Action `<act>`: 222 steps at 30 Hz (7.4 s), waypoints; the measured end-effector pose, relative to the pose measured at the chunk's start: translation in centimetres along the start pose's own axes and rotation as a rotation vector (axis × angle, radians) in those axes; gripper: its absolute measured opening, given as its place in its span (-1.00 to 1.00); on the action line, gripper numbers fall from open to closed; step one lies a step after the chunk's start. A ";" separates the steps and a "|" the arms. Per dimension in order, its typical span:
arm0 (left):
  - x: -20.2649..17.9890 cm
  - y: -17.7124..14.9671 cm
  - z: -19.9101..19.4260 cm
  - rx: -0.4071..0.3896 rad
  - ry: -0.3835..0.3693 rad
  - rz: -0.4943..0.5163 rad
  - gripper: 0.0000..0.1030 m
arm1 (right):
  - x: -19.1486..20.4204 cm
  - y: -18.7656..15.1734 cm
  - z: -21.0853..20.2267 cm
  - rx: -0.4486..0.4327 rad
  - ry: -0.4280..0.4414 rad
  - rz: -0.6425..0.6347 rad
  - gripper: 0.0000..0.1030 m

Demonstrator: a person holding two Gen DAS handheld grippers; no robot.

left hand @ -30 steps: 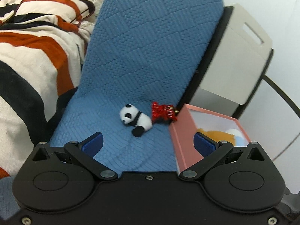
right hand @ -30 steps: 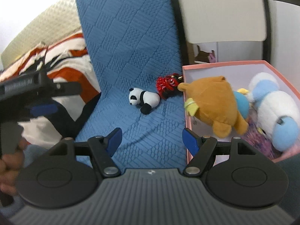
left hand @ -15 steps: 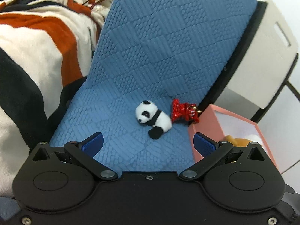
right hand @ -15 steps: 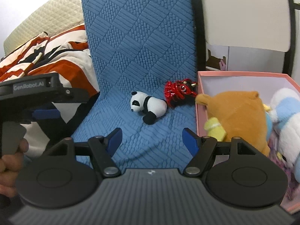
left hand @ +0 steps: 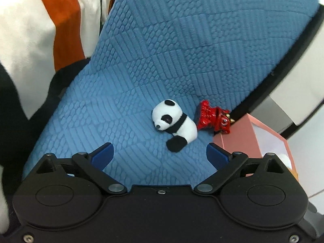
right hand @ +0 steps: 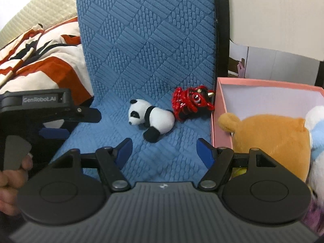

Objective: Organize objects
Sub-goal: 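Grasp the panda plush with the left gripper while the right gripper grasps the red lion figure, then lift the panda with the left gripper while the right gripper lifts the red lion figure, then lower the panda and red lion figure into the pink box and open both grippers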

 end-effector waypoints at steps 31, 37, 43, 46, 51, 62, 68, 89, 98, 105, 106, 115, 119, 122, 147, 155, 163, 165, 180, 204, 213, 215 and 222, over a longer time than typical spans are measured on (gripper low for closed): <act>-1.2 5.6 12.7 0.199 -0.032 -0.105 0.49 | -4.6 7.0 13.7 0.112 -0.226 -0.162 -0.06; -1.2 5.5 13.7 0.212 -0.037 -0.118 0.34 | -4.7 6.8 14.6 0.125 -0.248 -0.187 0.00; -1.3 4.8 14.2 0.227 -0.069 -0.137 0.15 | -4.5 6.5 14.1 0.104 -0.247 -0.196 -0.21; -1.5 4.9 14.0 0.219 -0.083 -0.137 -0.02 | -4.5 6.4 13.8 0.093 -0.253 -0.204 -0.68; -1.8 4.9 13.7 0.195 -0.083 -0.121 -0.06 | -4.4 6.3 13.5 0.077 -0.219 -0.190 -0.69; 0.6 5.5 9.7 0.129 -0.028 -0.117 -0.07 | -2.6 7.0 13.1 0.050 -0.113 -0.143 -0.71; 2.3 5.0 6.9 0.088 0.027 -0.094 -0.07 | -1.0 6.4 11.7 0.040 -0.017 -0.149 -0.72; 3.3 4.8 8.1 0.149 0.045 -0.146 -0.06 | 0.2 6.5 11.9 -0.023 0.032 -0.180 0.34; 2.7 5.2 9.6 0.161 0.065 -0.136 -0.02 | -1.4 6.0 16.5 0.072 0.009 -0.125 0.46; 2.9 6.0 11.2 0.174 0.080 -0.177 0.23 | -2.4 5.5 17.5 0.079 0.032 -0.060 0.17; 2.9 6.0 11.5 0.175 0.081 -0.180 0.24 | -2.2 5.3 17.5 0.077 0.020 -0.066 0.18; 2.3 5.8 12.6 0.177 0.080 -0.194 0.07 | -1.4 4.7 15.9 0.081 0.011 -0.064 0.18; 2.0 6.1 11.4 0.128 0.092 -0.148 0.05 | -1.1 4.4 14.2 0.069 -0.002 -0.072 0.18; 1.5 6.3 10.3 0.101 0.094 -0.109 0.05 | -0.8 4.0 13.0 0.071 -0.003 -0.076 0.17; 1.2 -2.4 -3.5 0.001 0.078 0.081 0.05 | 3.3 -1.8 0.5 0.065 0.014 -0.034 0.17; 0.7 -3.6 -6.0 0.002 0.078 0.071 0.05 | 3.7 -2.0 -2.2 0.060 0.015 -0.003 0.17; -0.5 -6.1 -8.8 0.023 0.050 0.075 0.05 | 4.1 -1.5 -6.1 0.047 0.028 -0.010 0.11; -1.0 -6.6 -9.2 0.030 0.051 0.075 0.05 | 4.1 -1.4 -6.7 0.051 0.030 -0.009 0.10; -6.1 -3.8 -14.6 0.001 -0.008 0.072 0.05 | 2.7 2.3 -12.4 0.000 0.045 0.023 0.08; -23.1 -0.9 -18.4 -0.044 -0.060 0.216 0.05 | -5.4 9.5 -21.3 -0.134 0.033 0.069 0.08; -28.6 -5.4 -14.3 0.053 -0.080 0.276 0.05 | -12.4 6.4 -22.3 -0.105 -0.053 0.148 0.08; -29.5 -6.5 -13.3 0.076 -0.088 0.273 0.05 | -14.0 5.4 -22.3 -0.089 -0.071 0.170 0.08; -31.4 -10.4 -9.5 0.148 -0.082 0.296 0.06 | -19.5 1.4 -21.5 -0.060 -0.122 0.256 0.08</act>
Point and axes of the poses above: each gripper's, at about its wrist camera, not at the fingertips, and z roughly the way its jaws point, x to its left, y to its top, the point moved 5 cm from there along z, roughly the way its jaws point, and after that the axes turned 10 degrees about y, right-handed, at the moved point
